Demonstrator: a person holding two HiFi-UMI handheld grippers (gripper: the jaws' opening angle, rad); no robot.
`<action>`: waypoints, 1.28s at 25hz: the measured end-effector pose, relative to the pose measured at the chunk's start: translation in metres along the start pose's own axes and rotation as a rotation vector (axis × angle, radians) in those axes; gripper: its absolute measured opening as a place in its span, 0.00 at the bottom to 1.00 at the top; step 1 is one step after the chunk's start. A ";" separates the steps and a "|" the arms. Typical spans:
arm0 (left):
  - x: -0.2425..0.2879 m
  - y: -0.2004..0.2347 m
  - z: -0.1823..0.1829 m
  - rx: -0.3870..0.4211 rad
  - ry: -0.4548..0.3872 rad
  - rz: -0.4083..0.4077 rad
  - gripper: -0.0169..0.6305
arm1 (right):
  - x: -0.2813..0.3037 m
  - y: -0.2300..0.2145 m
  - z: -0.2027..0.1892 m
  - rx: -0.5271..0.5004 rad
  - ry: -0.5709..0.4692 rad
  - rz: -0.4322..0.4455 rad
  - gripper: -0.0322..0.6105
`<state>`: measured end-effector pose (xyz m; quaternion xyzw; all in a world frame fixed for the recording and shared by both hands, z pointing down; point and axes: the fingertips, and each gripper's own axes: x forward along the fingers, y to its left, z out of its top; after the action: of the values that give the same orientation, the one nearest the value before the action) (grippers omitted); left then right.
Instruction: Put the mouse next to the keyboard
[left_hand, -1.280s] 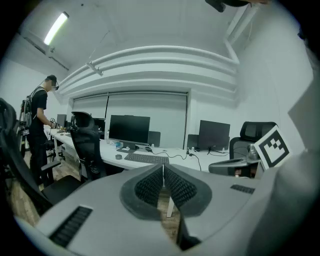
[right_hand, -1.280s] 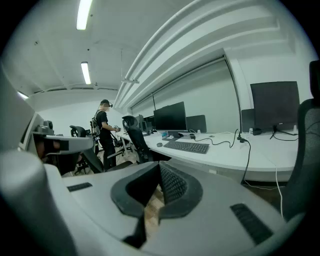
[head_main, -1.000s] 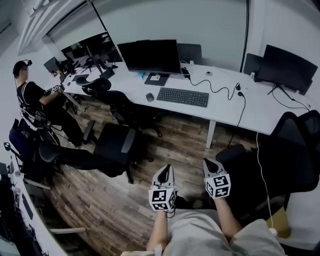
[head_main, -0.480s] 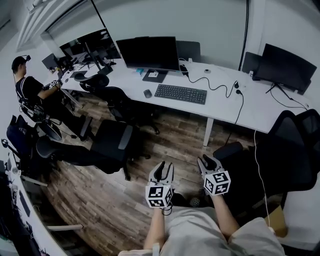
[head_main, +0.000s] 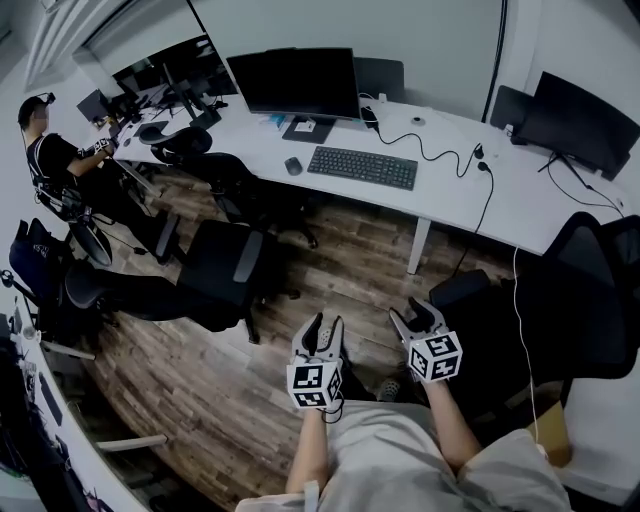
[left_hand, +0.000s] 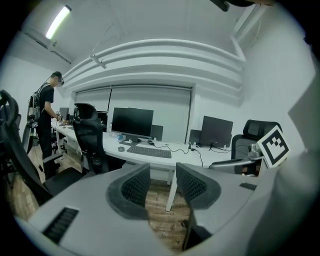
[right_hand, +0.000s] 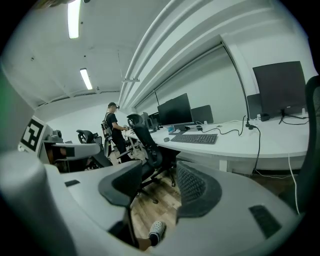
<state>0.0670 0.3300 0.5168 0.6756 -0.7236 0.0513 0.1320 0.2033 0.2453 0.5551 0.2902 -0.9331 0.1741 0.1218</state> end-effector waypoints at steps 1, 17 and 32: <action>0.004 0.003 0.001 -0.003 -0.001 -0.003 0.29 | 0.004 -0.001 0.000 -0.003 0.006 -0.003 0.39; 0.124 0.100 0.045 0.010 0.005 -0.065 0.28 | 0.120 -0.017 0.038 0.008 0.062 -0.133 0.41; 0.219 0.229 0.064 0.059 0.031 -0.103 0.27 | 0.268 -0.002 0.057 0.021 0.146 -0.200 0.42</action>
<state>-0.1796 0.1213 0.5362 0.7146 -0.6839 0.0763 0.1259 -0.0182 0.0873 0.5916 0.3696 -0.8862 0.1915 0.2034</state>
